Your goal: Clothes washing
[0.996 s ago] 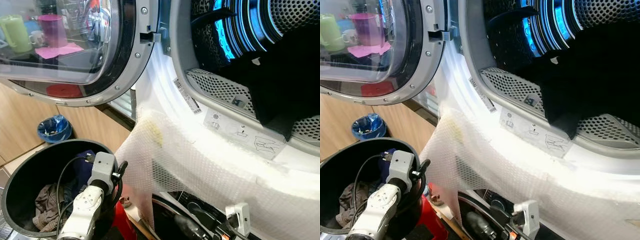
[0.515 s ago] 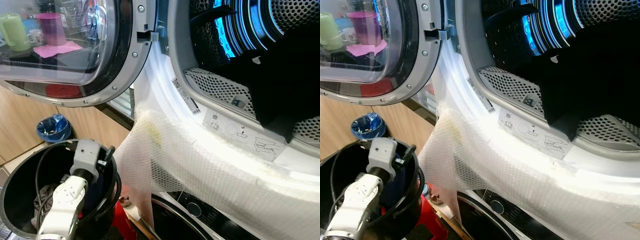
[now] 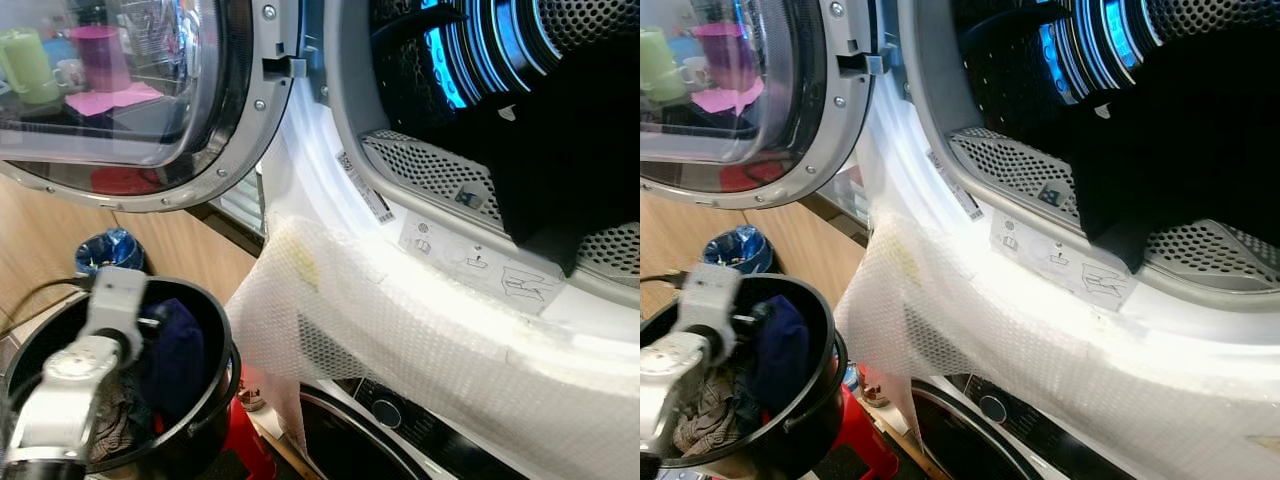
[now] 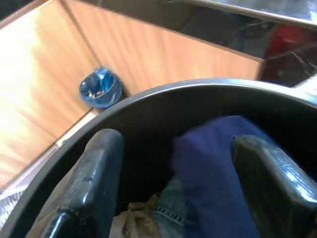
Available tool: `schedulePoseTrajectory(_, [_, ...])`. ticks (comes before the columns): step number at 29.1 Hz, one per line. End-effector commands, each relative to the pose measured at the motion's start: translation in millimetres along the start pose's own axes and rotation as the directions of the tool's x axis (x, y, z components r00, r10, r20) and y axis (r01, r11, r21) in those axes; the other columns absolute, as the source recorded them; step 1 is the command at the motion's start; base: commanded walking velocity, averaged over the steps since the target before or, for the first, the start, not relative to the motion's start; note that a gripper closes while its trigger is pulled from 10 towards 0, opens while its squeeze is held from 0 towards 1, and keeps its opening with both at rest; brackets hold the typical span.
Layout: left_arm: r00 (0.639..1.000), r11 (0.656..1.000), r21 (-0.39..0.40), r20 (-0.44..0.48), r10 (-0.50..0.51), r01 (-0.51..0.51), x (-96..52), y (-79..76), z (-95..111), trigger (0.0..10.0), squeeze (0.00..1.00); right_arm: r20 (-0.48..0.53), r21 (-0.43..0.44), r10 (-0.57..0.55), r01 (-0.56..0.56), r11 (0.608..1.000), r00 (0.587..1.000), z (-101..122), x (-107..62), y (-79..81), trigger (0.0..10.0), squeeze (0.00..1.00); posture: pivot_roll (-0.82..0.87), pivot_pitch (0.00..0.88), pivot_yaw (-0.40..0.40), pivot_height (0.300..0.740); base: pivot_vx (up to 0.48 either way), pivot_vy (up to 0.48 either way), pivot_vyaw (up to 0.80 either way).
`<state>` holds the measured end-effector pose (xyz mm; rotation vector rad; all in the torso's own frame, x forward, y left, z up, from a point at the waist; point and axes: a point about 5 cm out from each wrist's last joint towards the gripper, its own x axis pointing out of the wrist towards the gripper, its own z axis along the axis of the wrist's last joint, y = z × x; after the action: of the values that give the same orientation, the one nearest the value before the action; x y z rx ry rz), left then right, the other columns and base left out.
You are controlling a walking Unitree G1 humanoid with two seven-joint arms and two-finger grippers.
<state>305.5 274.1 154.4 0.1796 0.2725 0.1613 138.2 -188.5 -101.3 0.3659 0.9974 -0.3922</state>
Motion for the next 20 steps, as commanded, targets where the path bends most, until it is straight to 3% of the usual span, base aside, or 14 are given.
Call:
schedulePoseTrajectory(1, [0.999,0.999,-0.032,-0.020,-0.032,0.031,4.9,-4.5,-6,10.0,1.00,-0.023,-0.014,-0.025,0.025,1.000,0.999,-7,-1.2,-4.6,10.0,1.00,0.29,0.112,-0.044,0.740,0.000,0.000,0.00])
schedulePoseTrajectory(2, [0.999,0.999,-0.032,-0.031,-0.037,0.036,6.3,-5.8,-8,10.0,1.00,-0.022,-0.021,-0.021,0.021,1.000,1.000,-7,-1.0,-4.0,10.0,1.00,0.29,0.105,-0.043,0.740,0.000,0.000,0.00])
schedulePoseTrajectory(3, [0.998,0.999,-0.036,-0.051,-0.042,0.040,7.5,-7.1,-10,10.0,1.00,-0.021,-0.022,-0.016,0.015,1.000,1.000,-6,-0.9,-3.2,10.0,0.13,0.29,0.104,-0.043,0.740,0.000,0.000,0.00])
schedulePoseTrajectory(4, [0.995,0.998,-0.035,-0.090,-0.047,0.044,8.7,-9.5,-15,10.0,1.00,-0.027,-0.025,-0.003,0.003,1.000,1.000,-7,-0.7,-2.0,10.0,0.00,0.28,0.103,-0.042,0.740,0.000,0.000,0.00])
schedulePoseTrajectory(13, [0.991,0.987,-0.131,-0.075,-0.107,0.097,24.3,-23.7,-17,10.0,1.00,-0.017,-0.046,-0.021,0.020,0.999,1.000,-8,-1.5,-7.9,10.0,0.00,0.27,0.086,-0.057,0.740,0.000,0.000,0.00])
schedulePoseTrajectory(20, [0.980,0.979,-0.148,-0.116,-0.160,0.142,36.0,-37.3,-17,10.0,1.00,-0.001,-0.021,-0.016,0.016,1.000,1.000,-6,-1.7,-10.7,10.0,0.00,0.25,0.077,-0.059,0.740,0.000,0.000,0.00])
